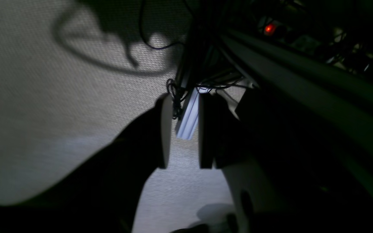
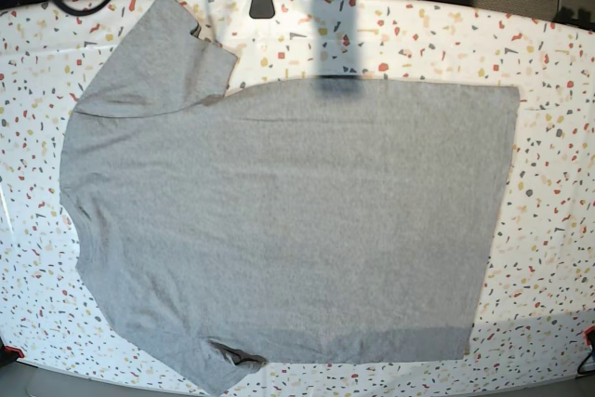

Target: Fold the T-shirt properly

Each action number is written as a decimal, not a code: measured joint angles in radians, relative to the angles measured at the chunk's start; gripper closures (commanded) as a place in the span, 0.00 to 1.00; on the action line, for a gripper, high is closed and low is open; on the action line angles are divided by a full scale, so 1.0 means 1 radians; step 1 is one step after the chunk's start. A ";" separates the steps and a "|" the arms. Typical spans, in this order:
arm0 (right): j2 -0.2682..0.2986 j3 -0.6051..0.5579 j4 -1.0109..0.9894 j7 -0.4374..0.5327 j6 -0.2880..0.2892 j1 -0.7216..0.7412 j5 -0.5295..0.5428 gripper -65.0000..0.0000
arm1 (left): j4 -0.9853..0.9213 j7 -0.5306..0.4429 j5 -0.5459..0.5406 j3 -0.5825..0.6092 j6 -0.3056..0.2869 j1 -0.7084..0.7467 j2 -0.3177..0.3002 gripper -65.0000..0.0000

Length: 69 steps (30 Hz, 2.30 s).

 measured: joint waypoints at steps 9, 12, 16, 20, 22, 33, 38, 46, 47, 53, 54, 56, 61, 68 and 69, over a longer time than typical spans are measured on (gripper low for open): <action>0.003 0.000 0.000 -0.001 0.000 0.000 0.000 0.82 | 0.000 0.000 0.108 0.000 0.000 0.000 0.003 0.78; 0.002 -0.001 0.000 -0.004 0.000 0.000 -0.060 0.82 | 0.000 -0.001 0.187 0.000 0.000 0.000 0.003 0.78; 0.003 -0.001 0.000 -0.004 0.000 0.000 -0.109 0.82 | 0.000 0.000 0.262 0.000 0.000 0.000 0.003 0.77; 0.003 -0.001 0.000 -0.004 0.000 0.000 -0.109 0.82 | 0.000 0.000 0.262 0.000 0.000 0.000 0.003 0.77; 0.003 -0.001 0.000 -0.004 0.000 0.000 -0.109 0.82 | 0.000 0.000 0.262 0.000 0.000 0.000 0.003 0.78; 0.005 -0.001 0.001 -0.002 0.000 -0.019 -0.154 0.82 | 0.002 -0.072 0.262 0.000 0.000 0.018 0.003 0.78; 0.009 -0.001 0.034 0.002 0.001 -0.074 -0.157 0.82 | 0.051 -0.087 0.262 0.000 0.000 0.085 0.003 0.78; 0.060 -0.002 0.337 0.002 0.085 -0.290 -0.152 0.82 | 0.363 0.033 0.265 0.007 0.000 0.283 0.006 0.78; 0.066 -0.002 0.394 0.000 0.095 -0.330 -0.131 0.82 | 0.420 0.052 0.266 0.016 0.000 0.314 0.006 0.77; 0.112 -0.003 0.769 -0.002 0.144 -0.585 -0.045 0.82 | 0.758 0.103 0.264 0.130 -0.004 0.512 -0.011 0.77; 0.119 -0.004 0.832 -0.004 0.145 -0.628 -0.043 0.82 | 0.809 0.109 0.266 0.153 -0.004 0.547 -0.017 0.78; 0.138 -0.006 0.959 0.000 0.149 -0.718 -0.041 0.82 | 0.908 0.109 0.267 0.198 -0.005 0.612 -0.034 0.78; 0.229 -0.006 1.245 -0.010 0.142 -0.926 -0.010 0.82 | 1.135 0.167 0.369 0.276 -0.006 0.718 -0.100 0.77; 0.397 -0.002 1.563 -0.080 0.146 -1.131 0.023 0.82 | 1.418 0.275 0.483 0.290 -0.008 0.809 -0.201 0.78; 0.420 -0.002 1.600 -0.106 0.144 -1.152 0.022 0.82 | 1.459 0.289 0.504 0.290 -0.006 0.818 -0.220 0.78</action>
